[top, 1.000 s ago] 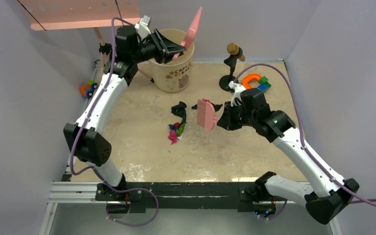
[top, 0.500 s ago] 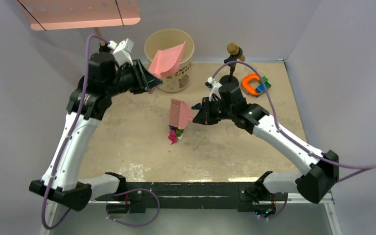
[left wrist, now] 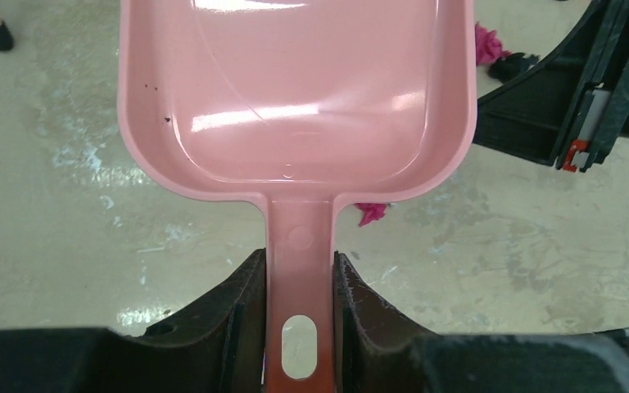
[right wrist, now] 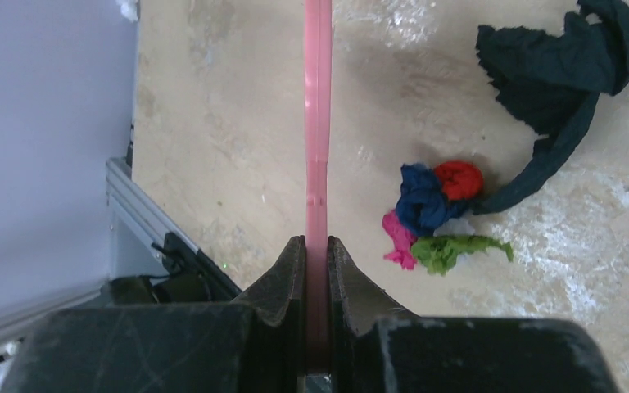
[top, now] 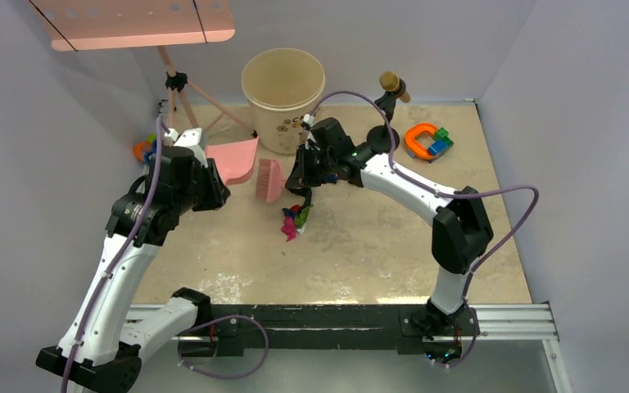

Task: Sweep away the paper scraps from the table

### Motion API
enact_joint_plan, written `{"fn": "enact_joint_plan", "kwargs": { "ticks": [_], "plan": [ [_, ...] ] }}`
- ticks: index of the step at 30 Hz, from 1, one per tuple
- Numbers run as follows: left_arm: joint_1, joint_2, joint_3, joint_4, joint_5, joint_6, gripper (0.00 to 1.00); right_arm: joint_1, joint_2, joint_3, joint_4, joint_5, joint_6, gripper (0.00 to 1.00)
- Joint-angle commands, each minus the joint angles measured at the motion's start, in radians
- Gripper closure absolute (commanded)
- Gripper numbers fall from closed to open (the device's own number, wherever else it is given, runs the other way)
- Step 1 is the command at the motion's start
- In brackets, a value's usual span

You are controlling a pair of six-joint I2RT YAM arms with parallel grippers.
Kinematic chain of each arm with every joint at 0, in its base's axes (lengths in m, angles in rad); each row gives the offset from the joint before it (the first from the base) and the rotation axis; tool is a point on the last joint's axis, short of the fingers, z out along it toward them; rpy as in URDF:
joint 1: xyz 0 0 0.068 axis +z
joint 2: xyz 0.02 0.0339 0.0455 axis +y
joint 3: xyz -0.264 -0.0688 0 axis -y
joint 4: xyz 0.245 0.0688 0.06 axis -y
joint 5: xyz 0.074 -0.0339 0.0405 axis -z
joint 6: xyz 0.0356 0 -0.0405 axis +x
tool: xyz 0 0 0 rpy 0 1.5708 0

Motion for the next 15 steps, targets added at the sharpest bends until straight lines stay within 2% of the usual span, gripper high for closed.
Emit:
{"fn": "enact_joint_plan", "kwargs": {
  "ticks": [1,6,10,13,15],
  "plan": [
    [0.000,-0.041,-0.026,-0.016,-0.102,0.058,1.00,0.002,0.055,0.110,-0.038,0.051,0.086,1.00],
    [0.000,-0.045,-0.050,-0.015,-0.133,0.089,1.00,-0.011,0.137,0.122,-0.046,0.029,0.159,1.00],
    [0.000,-0.044,-0.071,-0.008,-0.139,0.096,1.00,-0.096,0.192,0.106,-0.163,-0.005,0.230,1.00],
    [0.000,-0.050,-0.090,0.004,-0.138,0.096,1.00,-0.155,0.141,-0.008,-0.136,-0.047,0.234,1.00],
    [0.000,-0.056,-0.100,0.013,-0.138,0.097,1.00,-0.175,0.083,-0.065,-0.145,-0.004,0.216,1.00]
  ]
}}
